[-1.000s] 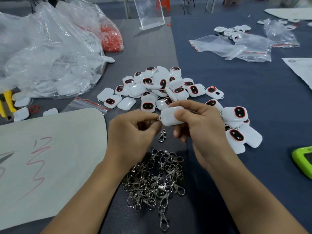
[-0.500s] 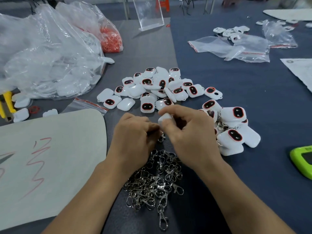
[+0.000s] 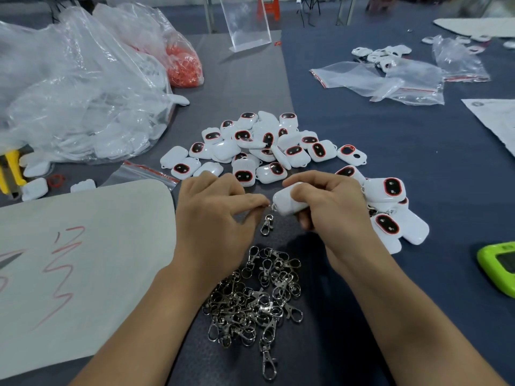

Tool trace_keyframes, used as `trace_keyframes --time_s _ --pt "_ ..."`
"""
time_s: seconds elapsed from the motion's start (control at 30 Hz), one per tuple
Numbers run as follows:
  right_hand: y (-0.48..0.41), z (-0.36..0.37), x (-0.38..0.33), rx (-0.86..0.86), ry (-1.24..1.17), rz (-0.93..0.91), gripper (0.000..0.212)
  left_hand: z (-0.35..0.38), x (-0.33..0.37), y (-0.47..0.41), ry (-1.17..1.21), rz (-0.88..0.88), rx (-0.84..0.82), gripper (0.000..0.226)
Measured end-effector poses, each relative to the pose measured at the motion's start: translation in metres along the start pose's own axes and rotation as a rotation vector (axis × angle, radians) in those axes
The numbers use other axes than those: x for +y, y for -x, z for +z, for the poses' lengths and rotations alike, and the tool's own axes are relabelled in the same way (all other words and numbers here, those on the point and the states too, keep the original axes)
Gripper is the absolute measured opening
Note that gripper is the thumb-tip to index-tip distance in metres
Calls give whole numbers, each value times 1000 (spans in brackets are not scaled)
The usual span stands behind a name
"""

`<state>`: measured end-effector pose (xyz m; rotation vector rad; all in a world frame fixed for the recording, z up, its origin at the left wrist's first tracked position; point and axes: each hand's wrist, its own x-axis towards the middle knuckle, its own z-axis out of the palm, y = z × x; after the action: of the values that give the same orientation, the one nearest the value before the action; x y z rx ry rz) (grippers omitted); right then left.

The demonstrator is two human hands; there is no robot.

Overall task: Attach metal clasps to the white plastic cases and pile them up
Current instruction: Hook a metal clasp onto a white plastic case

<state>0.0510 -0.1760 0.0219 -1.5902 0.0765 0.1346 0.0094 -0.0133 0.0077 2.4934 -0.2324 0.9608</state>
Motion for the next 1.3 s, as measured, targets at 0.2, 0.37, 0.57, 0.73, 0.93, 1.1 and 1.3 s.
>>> trace_keyframes --time_s 0.2,0.37,0.57,0.73,0.93,1.1,1.3 --pt "-1 -3 -4 -5 -127 129 25 2 -1 -2 -121 183 -53 7" --pt "-3 -1 -2 -18 -128 186 21 0 0 -1 -138 191 -112 12" --pt "-3 1 -1 -25 -133 163 21 4 5 2 -69 6 -156 12" --pt "-3 1 -1 -42 -182 142 23 8 4 2 465 -528 -210 11" --pt "-1 3 2 -38 -185 93 24 5 5 0 462 -511 -174 11" --pt "4 7 6 -4 -27 -162 21 3 0 1 151 -192 -212 7" --pt "4 6 0 -37 -147 -7 24 2 -2 4 343 -357 -126 12"
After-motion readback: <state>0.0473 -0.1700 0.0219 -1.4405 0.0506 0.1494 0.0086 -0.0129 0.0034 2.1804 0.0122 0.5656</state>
